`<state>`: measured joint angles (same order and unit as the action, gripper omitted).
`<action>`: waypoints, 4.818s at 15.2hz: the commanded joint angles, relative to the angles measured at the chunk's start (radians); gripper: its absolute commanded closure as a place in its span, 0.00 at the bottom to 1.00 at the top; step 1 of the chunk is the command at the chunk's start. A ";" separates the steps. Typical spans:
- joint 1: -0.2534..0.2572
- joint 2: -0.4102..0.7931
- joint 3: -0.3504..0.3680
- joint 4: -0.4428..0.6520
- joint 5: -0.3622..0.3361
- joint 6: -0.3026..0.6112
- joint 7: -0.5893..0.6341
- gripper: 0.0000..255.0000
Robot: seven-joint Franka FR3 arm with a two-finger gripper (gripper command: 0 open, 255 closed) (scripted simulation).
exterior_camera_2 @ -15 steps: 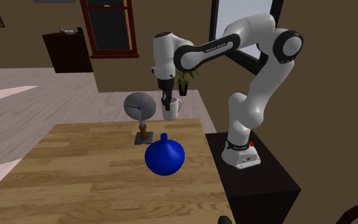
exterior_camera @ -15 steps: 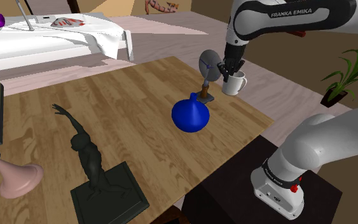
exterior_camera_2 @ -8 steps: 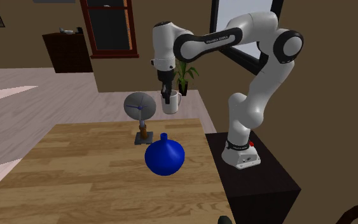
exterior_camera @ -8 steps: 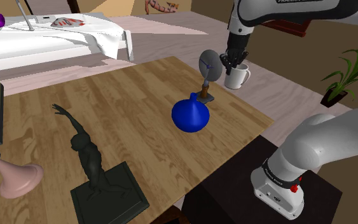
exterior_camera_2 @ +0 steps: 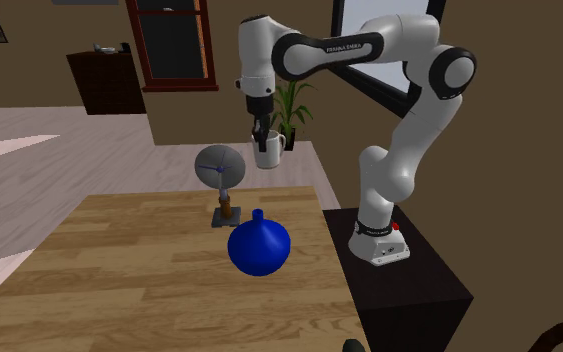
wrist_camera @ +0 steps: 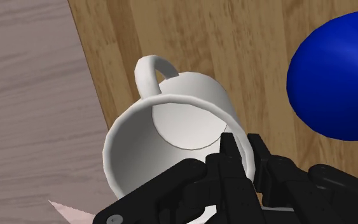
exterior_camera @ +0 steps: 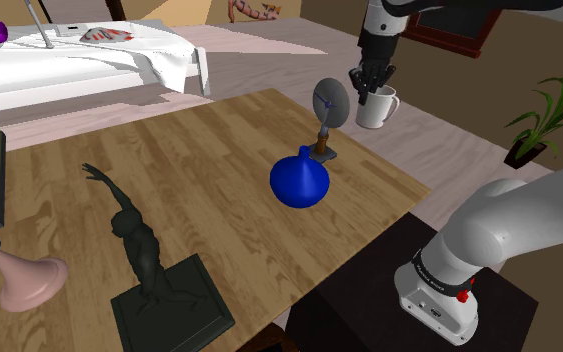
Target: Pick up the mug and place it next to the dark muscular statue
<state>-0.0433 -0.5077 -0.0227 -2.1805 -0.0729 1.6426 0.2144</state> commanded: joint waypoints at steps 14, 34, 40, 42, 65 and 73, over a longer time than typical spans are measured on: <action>0.000 0.050 0.003 0.252 0.002 -0.202 -0.013 1.00; -0.001 0.200 0.007 0.684 0.000 -0.483 -0.032 1.00; 0.034 0.152 0.094 0.656 0.037 -0.510 0.099 1.00; 0.048 0.137 0.130 0.646 0.054 -0.516 0.152 1.00; 0.195 0.329 0.642 0.884 0.168 -0.557 0.859 1.00; 0.331 0.574 0.840 1.093 0.022 -0.578 1.138 1.00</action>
<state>0.2700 0.0448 0.8050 -1.0991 -0.0370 1.0597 1.3295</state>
